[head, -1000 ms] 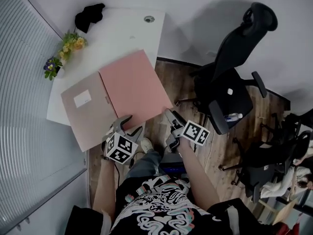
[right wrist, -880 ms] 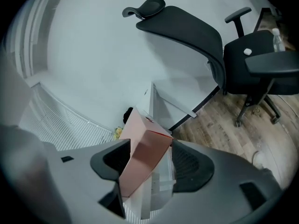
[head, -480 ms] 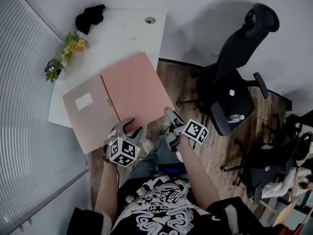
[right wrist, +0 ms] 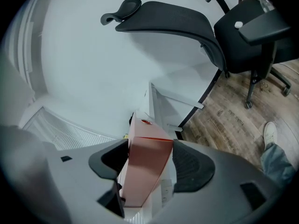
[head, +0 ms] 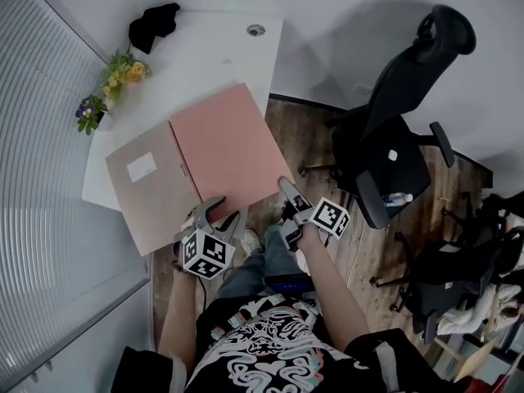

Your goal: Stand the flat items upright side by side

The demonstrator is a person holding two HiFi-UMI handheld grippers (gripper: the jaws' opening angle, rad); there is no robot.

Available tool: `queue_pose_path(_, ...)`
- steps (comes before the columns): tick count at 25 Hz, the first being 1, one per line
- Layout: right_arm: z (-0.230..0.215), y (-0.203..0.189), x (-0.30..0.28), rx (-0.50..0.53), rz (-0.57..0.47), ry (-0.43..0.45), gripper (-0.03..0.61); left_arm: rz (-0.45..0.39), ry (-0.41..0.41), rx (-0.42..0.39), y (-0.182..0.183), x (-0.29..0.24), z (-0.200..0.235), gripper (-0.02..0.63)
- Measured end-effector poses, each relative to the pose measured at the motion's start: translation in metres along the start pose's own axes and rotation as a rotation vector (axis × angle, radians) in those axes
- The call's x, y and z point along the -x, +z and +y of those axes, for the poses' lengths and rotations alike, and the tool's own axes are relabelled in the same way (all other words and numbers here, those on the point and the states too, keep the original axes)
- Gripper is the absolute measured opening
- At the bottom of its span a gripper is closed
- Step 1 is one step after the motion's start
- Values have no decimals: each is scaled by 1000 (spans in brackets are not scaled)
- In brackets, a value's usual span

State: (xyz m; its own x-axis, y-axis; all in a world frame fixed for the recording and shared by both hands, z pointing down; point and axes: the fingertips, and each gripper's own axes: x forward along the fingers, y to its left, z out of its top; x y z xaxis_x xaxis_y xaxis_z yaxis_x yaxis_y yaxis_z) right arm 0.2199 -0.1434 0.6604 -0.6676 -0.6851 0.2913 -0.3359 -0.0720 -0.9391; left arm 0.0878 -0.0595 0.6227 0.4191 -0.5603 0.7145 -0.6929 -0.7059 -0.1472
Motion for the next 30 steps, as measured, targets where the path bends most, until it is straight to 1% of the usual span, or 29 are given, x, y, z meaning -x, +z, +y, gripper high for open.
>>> queue_pose_path(9,1,2,-3,8,12,8,291,4,-8,21,1,-2,2,189)
queue_pose_path(22,6,6,-4,14,0,18,284,-1,-41,74,3,-1,5,186)
queue_pose_path(30,20,11,-4,57,-25,26,279,-29,-44,112,5,0,9,186)
